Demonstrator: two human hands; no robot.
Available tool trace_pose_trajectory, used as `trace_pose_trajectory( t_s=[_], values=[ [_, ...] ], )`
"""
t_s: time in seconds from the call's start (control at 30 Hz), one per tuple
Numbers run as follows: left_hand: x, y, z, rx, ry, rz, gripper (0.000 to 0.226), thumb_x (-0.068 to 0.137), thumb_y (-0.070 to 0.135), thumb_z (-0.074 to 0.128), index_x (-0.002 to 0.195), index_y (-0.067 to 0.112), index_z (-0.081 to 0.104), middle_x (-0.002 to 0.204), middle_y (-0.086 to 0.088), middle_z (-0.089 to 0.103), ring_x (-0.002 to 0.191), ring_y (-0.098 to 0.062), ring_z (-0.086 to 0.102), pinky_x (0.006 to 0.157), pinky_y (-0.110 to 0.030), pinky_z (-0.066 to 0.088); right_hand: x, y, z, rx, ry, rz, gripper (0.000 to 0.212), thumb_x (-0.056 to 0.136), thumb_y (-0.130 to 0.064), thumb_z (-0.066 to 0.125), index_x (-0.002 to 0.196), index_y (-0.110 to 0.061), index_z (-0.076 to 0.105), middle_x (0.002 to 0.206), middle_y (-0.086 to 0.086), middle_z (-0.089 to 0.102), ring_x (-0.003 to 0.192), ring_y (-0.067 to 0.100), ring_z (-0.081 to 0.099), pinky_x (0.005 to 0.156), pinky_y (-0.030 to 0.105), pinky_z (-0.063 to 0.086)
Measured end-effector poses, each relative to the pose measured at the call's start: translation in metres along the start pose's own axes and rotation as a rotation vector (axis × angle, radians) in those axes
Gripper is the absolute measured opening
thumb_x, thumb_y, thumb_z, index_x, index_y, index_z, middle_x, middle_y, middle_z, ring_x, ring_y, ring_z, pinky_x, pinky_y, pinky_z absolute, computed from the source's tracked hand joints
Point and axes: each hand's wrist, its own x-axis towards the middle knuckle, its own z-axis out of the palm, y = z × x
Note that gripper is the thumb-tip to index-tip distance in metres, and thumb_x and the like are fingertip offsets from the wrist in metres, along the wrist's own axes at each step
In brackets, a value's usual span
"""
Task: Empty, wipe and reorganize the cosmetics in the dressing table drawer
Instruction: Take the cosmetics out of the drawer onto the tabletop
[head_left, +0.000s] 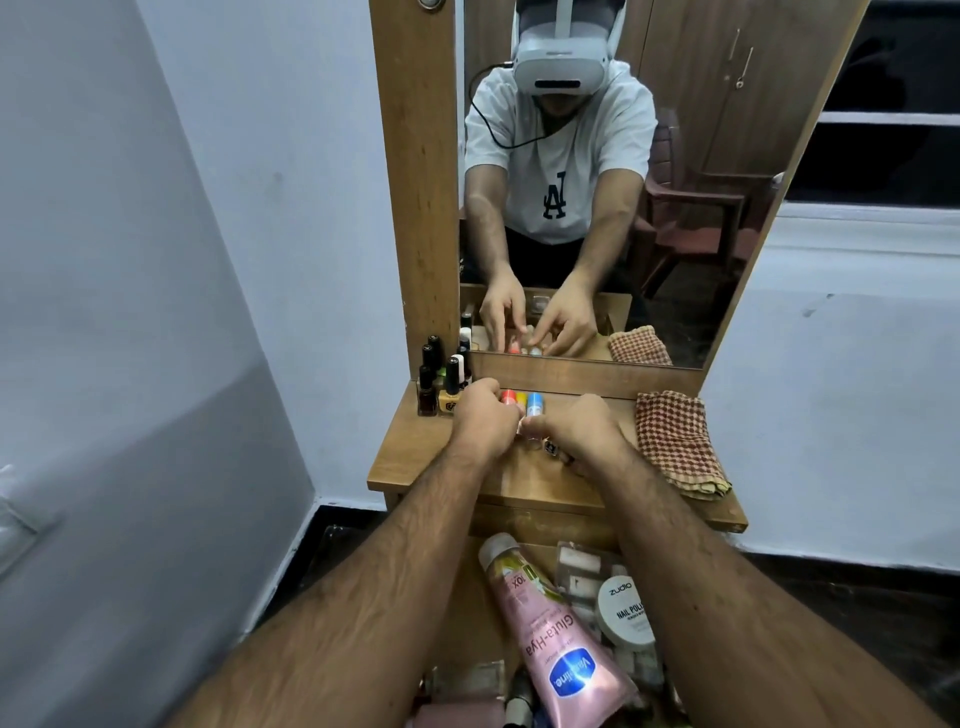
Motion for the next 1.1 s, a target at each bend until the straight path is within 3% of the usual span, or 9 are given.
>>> trace_pose_trajectory(
  t_s=[0.1, 0.17, 0.3, 0.4, 0.5, 0.57, 0.87, 1.1],
  values=[
    [-0.004, -0.003, -0.001, 0.058, 0.031, 0.028, 0.036, 0.094, 0.004, 0.058, 0.130, 0.003, 0.056, 0.125, -0.010, 0.061, 0.105, -0.018, 0.052, 0.091, -0.029, 0.044, -0.001, 0.001, 0.002, -0.001, 0.031, -0.027, 0.040, 0.068, -0.043, 0.087, 0.084, -0.009, 0.071, 0.072, 0.004, 0.068, 0.059, 0.016, 0.061, 0.051, 0.027, 0.045],
    [-0.009, -0.006, -0.004, 0.092, 0.077, 0.043, 0.040, 0.096, 0.005, 0.056, 0.136, 0.007, 0.053, 0.136, -0.008, 0.057, 0.118, -0.019, 0.053, 0.089, -0.024, 0.040, -0.003, 0.002, 0.003, -0.010, 0.025, -0.041, 0.039, 0.071, -0.042, 0.086, 0.085, -0.009, 0.071, 0.072, 0.003, 0.068, 0.057, 0.013, 0.059, 0.048, 0.026, 0.042],
    [-0.022, -0.015, -0.011, 0.158, 0.130, 0.087, 0.040, 0.096, 0.010, 0.059, 0.135, 0.018, 0.057, 0.130, -0.001, 0.062, 0.110, -0.014, 0.059, 0.094, -0.031, 0.052, -0.005, 0.005, 0.003, -0.015, -0.004, -0.064, 0.034, 0.071, -0.040, 0.086, 0.087, -0.012, 0.075, 0.076, 0.002, 0.071, 0.062, 0.012, 0.061, 0.052, 0.026, 0.045],
    [-0.029, -0.021, -0.017, 0.325, 0.172, 0.150, 0.039, 0.093, 0.017, 0.065, 0.131, 0.020, 0.061, 0.122, 0.001, 0.066, 0.110, -0.013, 0.060, 0.096, -0.031, 0.052, -0.007, 0.005, 0.001, -0.015, -0.036, -0.075, 0.027, 0.072, -0.034, 0.086, 0.087, -0.014, 0.075, 0.081, 0.001, 0.072, 0.072, 0.014, 0.064, 0.059, 0.030, 0.050],
    [-0.028, -0.025, -0.017, 0.379, 0.116, 0.112, 0.030, 0.088, 0.027, 0.071, 0.118, 0.022, 0.068, 0.105, 0.004, 0.069, 0.098, -0.010, 0.063, 0.090, -0.033, 0.055, -0.008, 0.004, 0.000, -0.013, -0.049, -0.094, 0.018, 0.076, -0.027, 0.084, 0.086, -0.015, 0.075, 0.083, 0.001, 0.072, 0.078, 0.015, 0.066, 0.069, 0.036, 0.058],
    [-0.025, -0.024, -0.017, 0.444, 0.100, 0.106, 0.027, 0.088, 0.031, 0.070, 0.114, 0.022, 0.069, 0.105, 0.003, 0.069, 0.099, -0.011, 0.062, 0.090, -0.033, 0.054, -0.008, 0.002, 0.002, -0.018, -0.048, -0.105, 0.014, 0.077, -0.025, 0.083, 0.084, -0.015, 0.075, 0.084, 0.001, 0.072, 0.081, 0.016, 0.066, 0.073, 0.038, 0.059],
    [-0.014, -0.026, -0.019, 0.501, 0.165, 0.158, 0.026, 0.095, 0.026, 0.062, 0.120, 0.021, 0.068, 0.112, 0.000, 0.070, 0.103, -0.014, 0.061, 0.090, -0.030, 0.051, 0.000, -0.010, 0.019, -0.065, 0.004, -0.135, 0.020, 0.079, -0.033, 0.081, 0.089, -0.017, 0.074, 0.081, 0.001, 0.071, 0.077, 0.016, 0.068, 0.071, 0.038, 0.059],
    [-0.013, -0.037, -0.014, 0.426, 0.263, 0.163, 0.035, 0.093, 0.030, 0.065, 0.127, 0.024, 0.063, 0.116, 0.003, 0.069, 0.107, -0.013, 0.060, 0.092, -0.030, 0.051, 0.003, -0.014, 0.031, -0.101, 0.061, -0.166, 0.020, 0.081, -0.037, 0.079, 0.089, -0.020, 0.074, 0.077, -0.003, 0.070, 0.067, 0.012, 0.066, 0.055, 0.029, 0.052]
  ],
)
